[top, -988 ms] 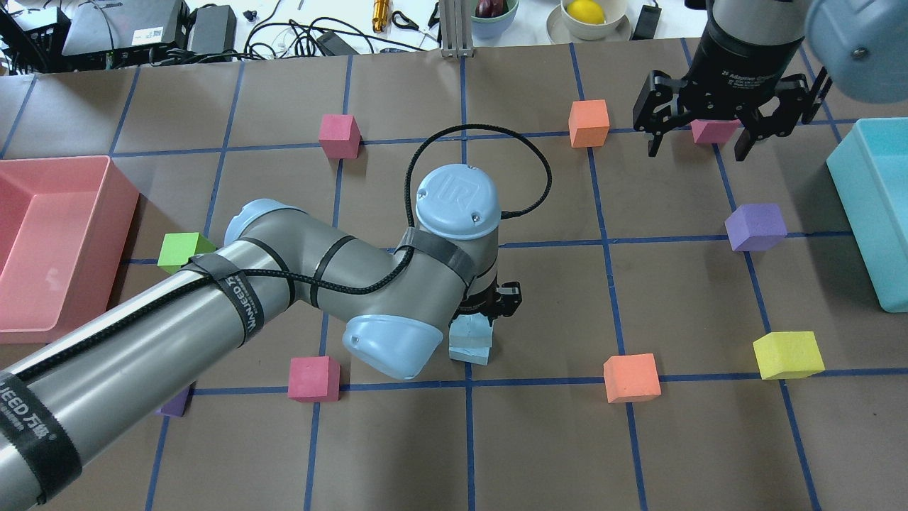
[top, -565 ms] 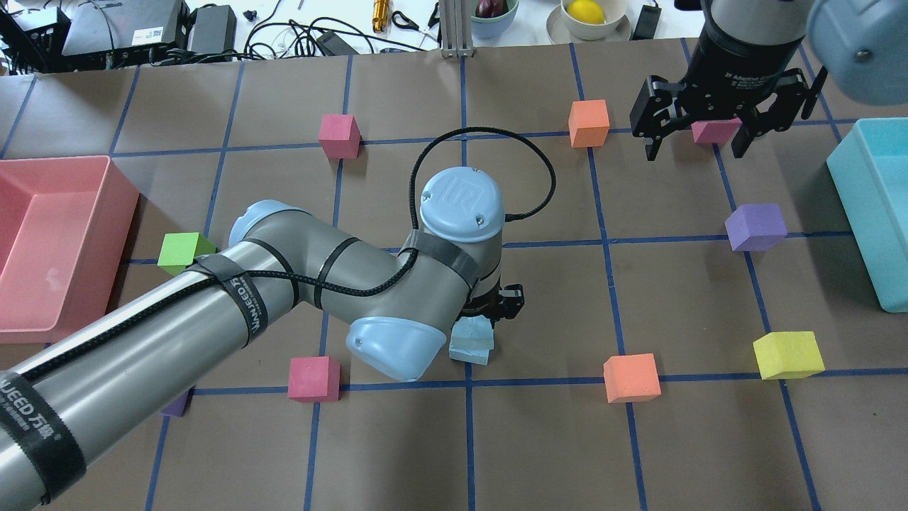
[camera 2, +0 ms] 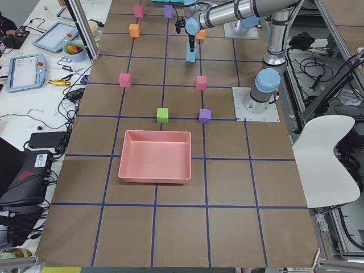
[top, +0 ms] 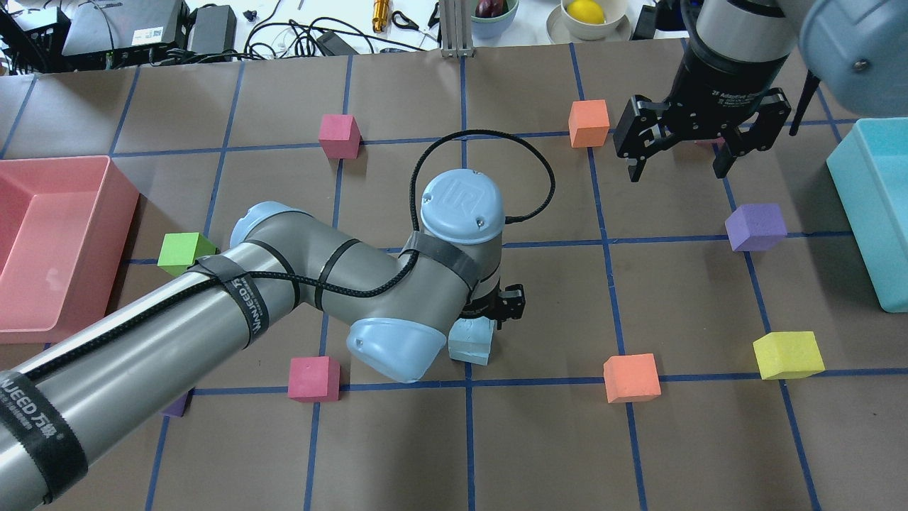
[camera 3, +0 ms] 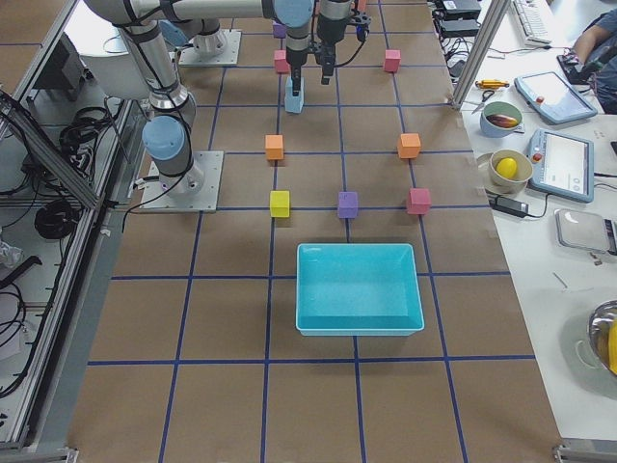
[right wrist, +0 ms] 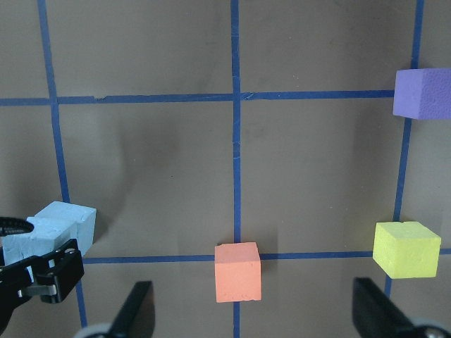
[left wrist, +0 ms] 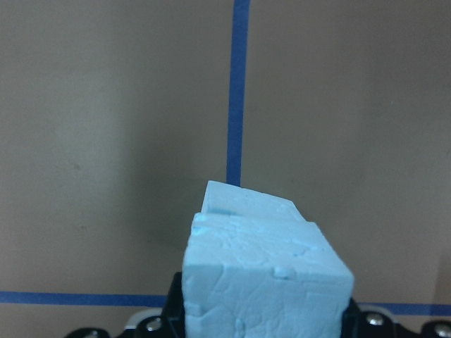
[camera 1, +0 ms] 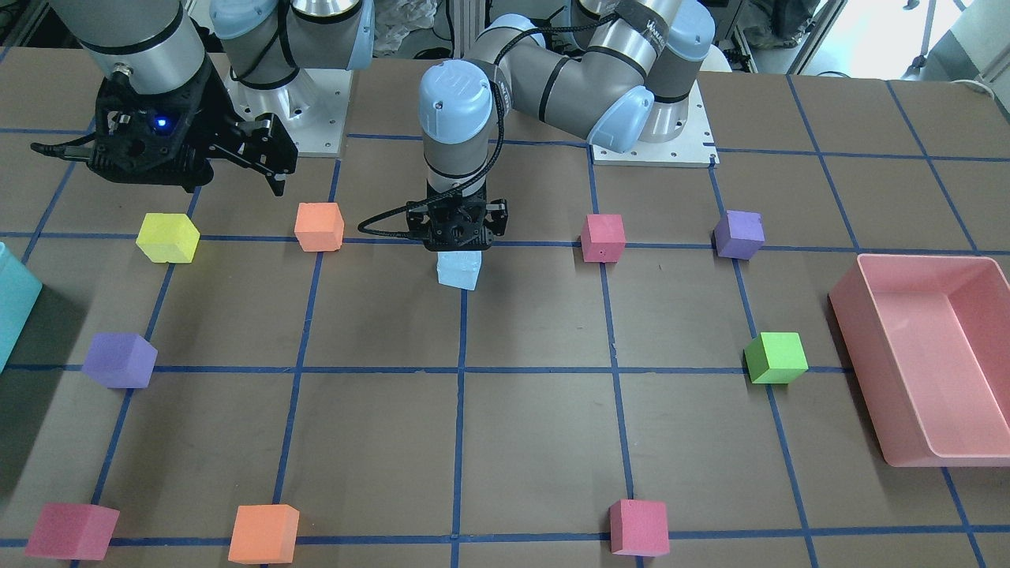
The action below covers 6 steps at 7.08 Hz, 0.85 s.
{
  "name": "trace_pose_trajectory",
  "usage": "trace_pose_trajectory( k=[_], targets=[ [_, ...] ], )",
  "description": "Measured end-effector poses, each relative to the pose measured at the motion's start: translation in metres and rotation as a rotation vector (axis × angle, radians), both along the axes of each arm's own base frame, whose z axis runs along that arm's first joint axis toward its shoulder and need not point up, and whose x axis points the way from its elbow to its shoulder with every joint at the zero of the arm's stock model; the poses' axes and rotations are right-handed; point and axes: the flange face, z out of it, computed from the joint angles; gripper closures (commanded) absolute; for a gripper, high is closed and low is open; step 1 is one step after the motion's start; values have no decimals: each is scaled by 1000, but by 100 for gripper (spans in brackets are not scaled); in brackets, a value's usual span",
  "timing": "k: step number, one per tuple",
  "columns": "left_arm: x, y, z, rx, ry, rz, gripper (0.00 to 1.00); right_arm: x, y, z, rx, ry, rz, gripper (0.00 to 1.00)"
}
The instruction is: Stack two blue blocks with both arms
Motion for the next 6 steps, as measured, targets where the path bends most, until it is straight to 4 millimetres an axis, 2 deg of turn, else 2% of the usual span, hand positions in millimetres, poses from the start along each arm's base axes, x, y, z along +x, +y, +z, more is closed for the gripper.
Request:
trace_pose_trajectory(
  k=[2,4,5,6],
  targets=[
    [2,-3,12,-26,15,-4,0,0,-1,0,-2,-2,0,0],
    [18,-19,56,-106,49,-16,0,0,-1,-1,-2,-4,0,0],
    [46,-41,86,-159,68,-26,0,0,-1,-1,-2,-4,-1,0],
    [87,-68,119,-204,74,-34,0,0,-1,-1,-1,-4,-1,0]
  ],
)
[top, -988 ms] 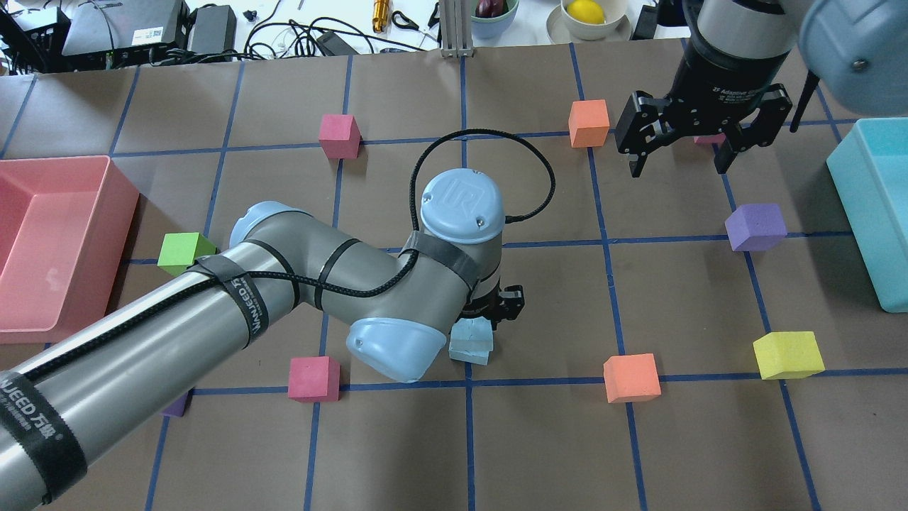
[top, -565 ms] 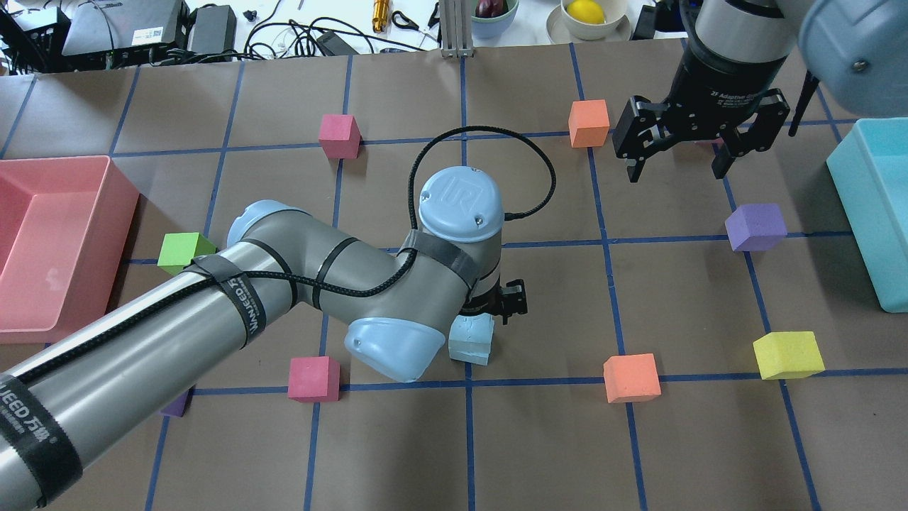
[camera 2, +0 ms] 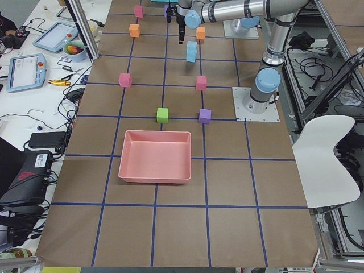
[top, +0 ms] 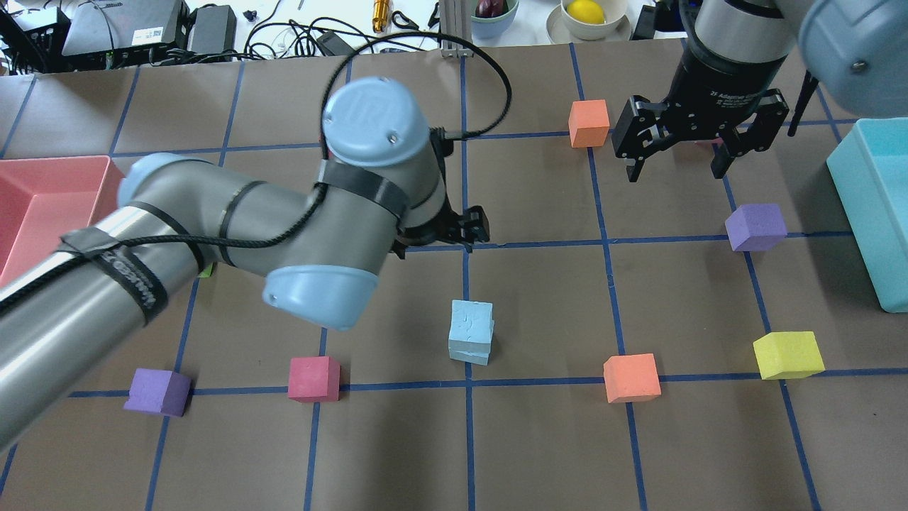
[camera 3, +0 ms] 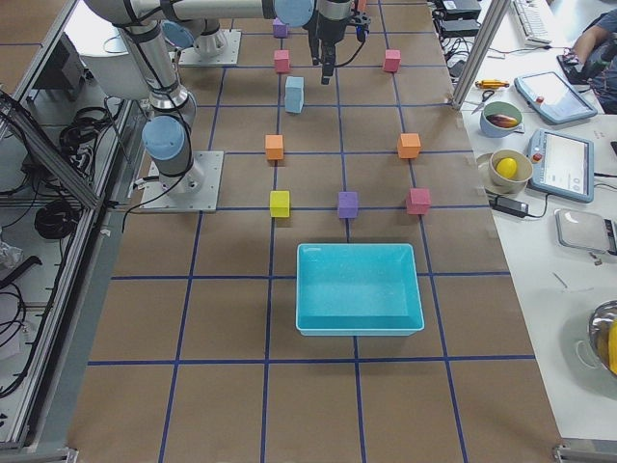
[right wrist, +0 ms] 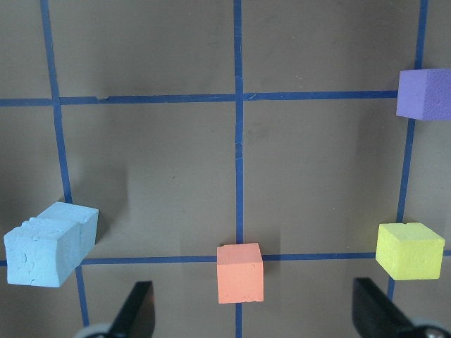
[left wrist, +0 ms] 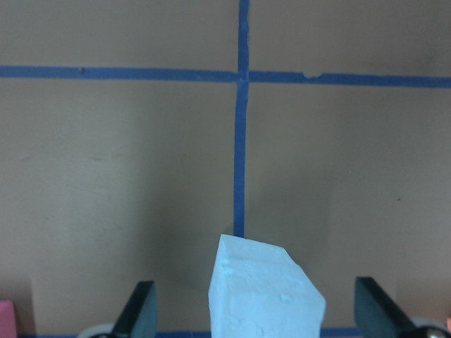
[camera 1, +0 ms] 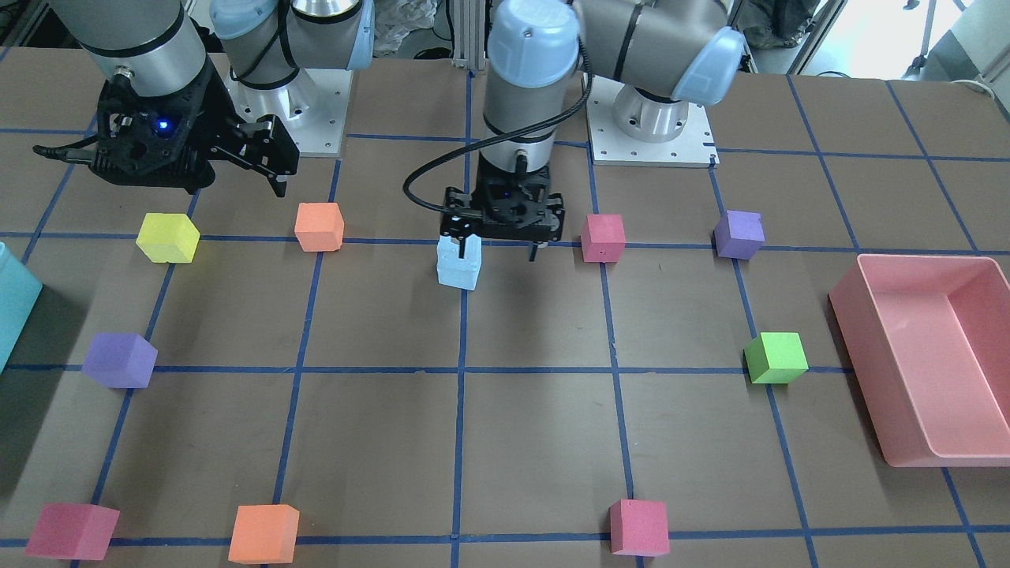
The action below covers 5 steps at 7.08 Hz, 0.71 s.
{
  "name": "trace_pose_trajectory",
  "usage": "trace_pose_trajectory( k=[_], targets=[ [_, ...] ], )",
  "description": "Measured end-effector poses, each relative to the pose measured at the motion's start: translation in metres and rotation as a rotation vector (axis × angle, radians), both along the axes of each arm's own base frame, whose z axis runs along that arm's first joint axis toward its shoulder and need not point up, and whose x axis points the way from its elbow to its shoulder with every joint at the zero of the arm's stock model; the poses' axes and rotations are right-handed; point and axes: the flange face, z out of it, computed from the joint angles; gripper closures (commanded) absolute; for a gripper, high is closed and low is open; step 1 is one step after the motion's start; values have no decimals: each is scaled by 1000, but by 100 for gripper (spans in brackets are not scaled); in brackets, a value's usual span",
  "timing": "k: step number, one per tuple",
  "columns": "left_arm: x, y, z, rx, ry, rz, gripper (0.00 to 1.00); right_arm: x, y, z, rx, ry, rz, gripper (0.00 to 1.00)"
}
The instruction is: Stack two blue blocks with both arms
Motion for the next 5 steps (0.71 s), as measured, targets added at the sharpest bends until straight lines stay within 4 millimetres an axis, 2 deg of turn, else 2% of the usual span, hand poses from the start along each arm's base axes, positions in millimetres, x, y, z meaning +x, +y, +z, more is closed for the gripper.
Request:
trace_pose_trajectory(
  k=[2,3,4,5],
  targets=[
    [90,-36,73,-3,-40,-41,0,0,0,-1,2,0,0,0],
    [133,-45,113,-4,-56,-55,0,0,-1,-1,3,0,1,0],
    [170,-47,148,-8,-63,-45,0,0,-1,-2,4,0,1,0],
    [193,-47,165,-3,-65,-24,0,0,0,-3,7,0,0,0]
  ],
)
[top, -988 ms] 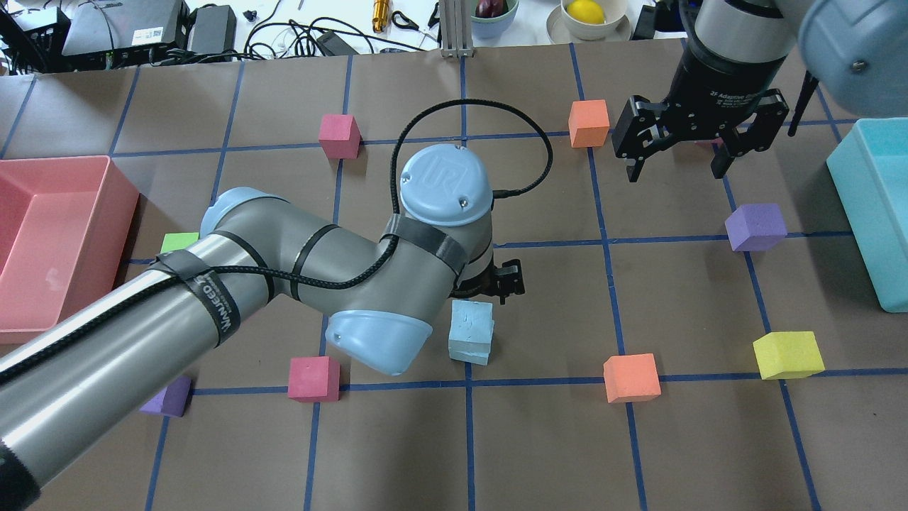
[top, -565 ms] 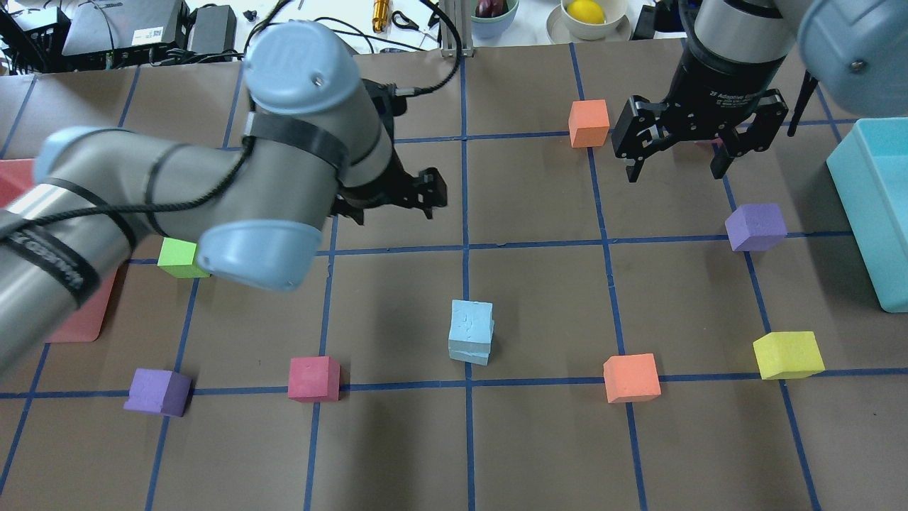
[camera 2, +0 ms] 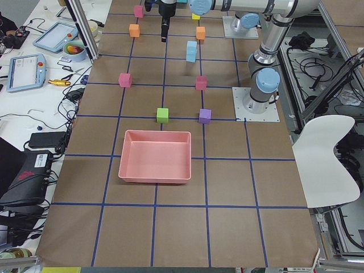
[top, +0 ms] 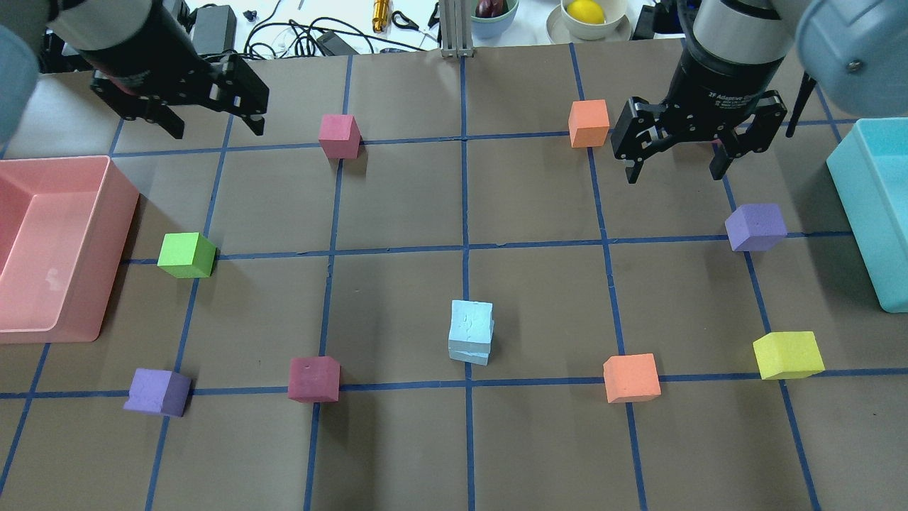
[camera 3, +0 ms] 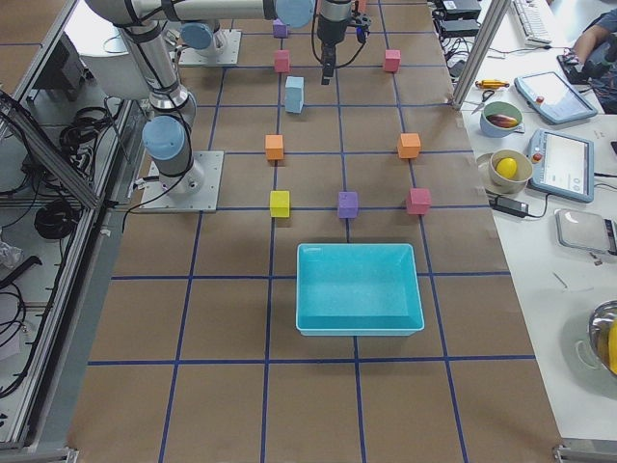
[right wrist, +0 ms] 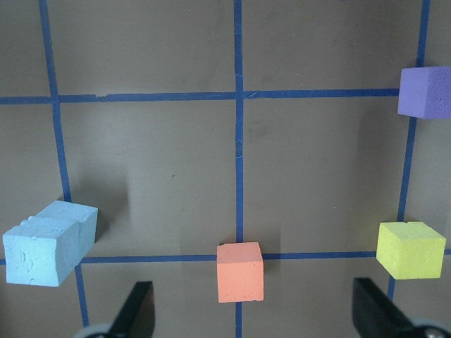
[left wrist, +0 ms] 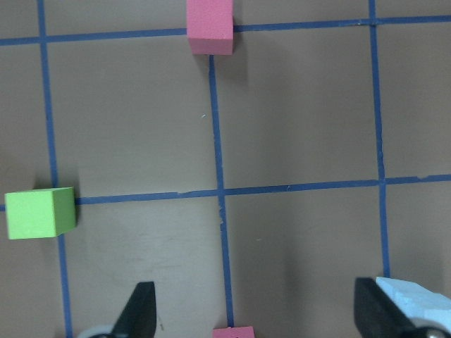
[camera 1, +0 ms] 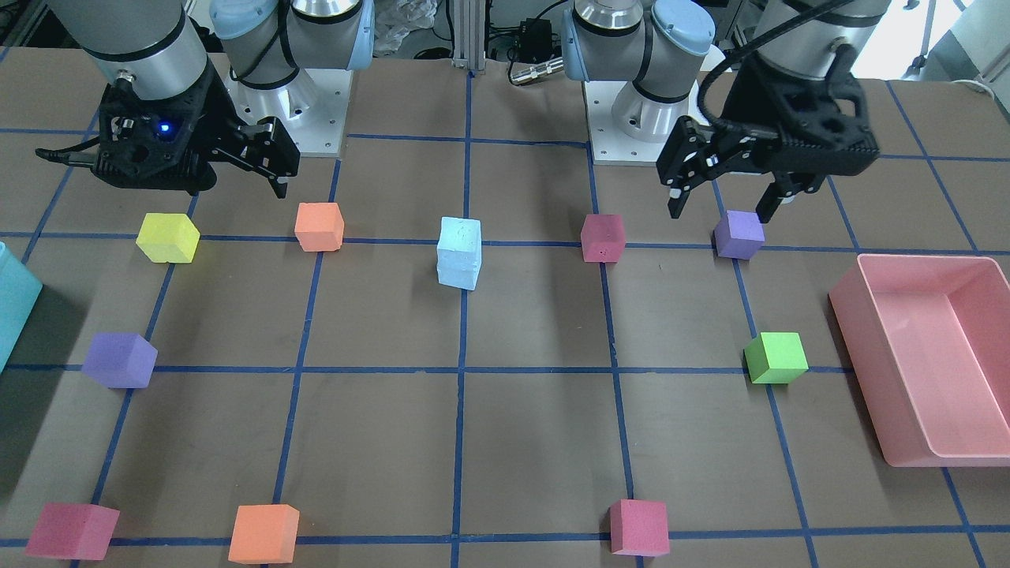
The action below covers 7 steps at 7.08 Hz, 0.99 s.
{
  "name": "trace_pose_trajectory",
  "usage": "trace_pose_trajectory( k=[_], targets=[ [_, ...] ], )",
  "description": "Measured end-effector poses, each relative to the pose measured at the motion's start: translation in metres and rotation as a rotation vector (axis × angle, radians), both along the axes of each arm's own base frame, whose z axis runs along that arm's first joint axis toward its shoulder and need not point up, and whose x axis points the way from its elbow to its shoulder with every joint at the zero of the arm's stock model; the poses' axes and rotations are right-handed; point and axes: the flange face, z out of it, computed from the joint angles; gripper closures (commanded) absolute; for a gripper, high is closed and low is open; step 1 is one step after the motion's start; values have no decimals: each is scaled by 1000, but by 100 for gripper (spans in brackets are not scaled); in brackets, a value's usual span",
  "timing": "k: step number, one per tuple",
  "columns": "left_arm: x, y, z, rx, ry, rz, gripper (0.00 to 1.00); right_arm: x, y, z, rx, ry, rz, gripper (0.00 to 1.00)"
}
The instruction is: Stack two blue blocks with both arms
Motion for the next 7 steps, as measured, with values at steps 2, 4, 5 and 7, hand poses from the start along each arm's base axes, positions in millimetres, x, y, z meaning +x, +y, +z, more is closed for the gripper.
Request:
trace_pose_trajectory(
  k=[2,4,5,7],
  targets=[
    [12,-4,3,4,-4,18,0,-1,1,-3,4,0,-3,0],
    [10,-3,1,8,-5,15,0,-1,1,-3,5,0,-3,0],
    [10,-3,1,9,-3,14,0,0,2,-3,4,0,-3,0],
    [10,-3,1,8,-4,14,0,0,2,-3,4,0,-1,0]
  ],
)
